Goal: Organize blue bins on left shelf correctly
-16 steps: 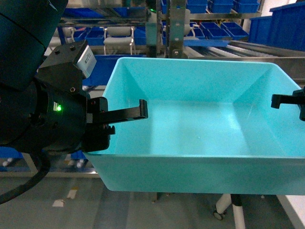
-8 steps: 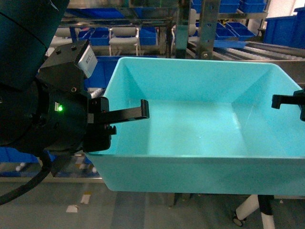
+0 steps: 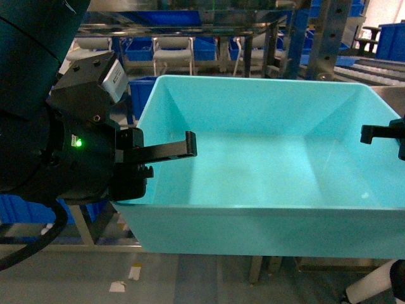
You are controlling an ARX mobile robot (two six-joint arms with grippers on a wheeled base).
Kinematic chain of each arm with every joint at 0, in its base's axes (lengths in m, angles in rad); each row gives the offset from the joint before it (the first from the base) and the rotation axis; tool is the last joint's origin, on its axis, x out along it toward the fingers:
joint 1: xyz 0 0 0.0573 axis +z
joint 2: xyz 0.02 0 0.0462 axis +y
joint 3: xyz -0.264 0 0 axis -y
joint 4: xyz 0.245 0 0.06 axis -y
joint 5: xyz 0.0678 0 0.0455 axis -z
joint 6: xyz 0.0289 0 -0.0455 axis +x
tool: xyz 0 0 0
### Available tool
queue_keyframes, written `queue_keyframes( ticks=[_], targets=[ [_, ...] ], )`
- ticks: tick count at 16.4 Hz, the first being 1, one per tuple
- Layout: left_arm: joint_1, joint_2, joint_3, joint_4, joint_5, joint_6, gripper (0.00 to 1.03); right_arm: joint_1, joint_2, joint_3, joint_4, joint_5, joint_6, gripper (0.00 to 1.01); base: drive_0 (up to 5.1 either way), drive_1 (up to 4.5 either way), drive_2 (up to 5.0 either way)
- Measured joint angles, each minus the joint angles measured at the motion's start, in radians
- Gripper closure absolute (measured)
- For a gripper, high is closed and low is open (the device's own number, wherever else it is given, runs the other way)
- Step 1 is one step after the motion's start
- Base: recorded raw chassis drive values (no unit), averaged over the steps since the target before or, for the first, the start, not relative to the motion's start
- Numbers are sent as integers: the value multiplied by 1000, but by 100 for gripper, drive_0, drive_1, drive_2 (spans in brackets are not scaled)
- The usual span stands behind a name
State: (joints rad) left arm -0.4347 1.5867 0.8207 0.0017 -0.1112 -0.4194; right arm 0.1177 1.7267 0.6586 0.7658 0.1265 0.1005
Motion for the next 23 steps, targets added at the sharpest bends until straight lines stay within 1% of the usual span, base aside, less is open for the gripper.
queue_keyframes(
  ticks=[16,18,19,23],
  targets=[
    [0,0,0,-2,0,0,101,1,0,0,-2,0,0,99,-461,392,79],
    [12,0,0,2,3,0,101,8,4,3,-3,-8,0,99,0,0,0],
    [5,0,0,3,-2,0,101,6,4,3,-1,0,1,99,-45,-45,-45],
    [-1,-1,0,-2,-2,-2,101,5,5,0,-5,5,1,99,331,117,-500]
  ],
)
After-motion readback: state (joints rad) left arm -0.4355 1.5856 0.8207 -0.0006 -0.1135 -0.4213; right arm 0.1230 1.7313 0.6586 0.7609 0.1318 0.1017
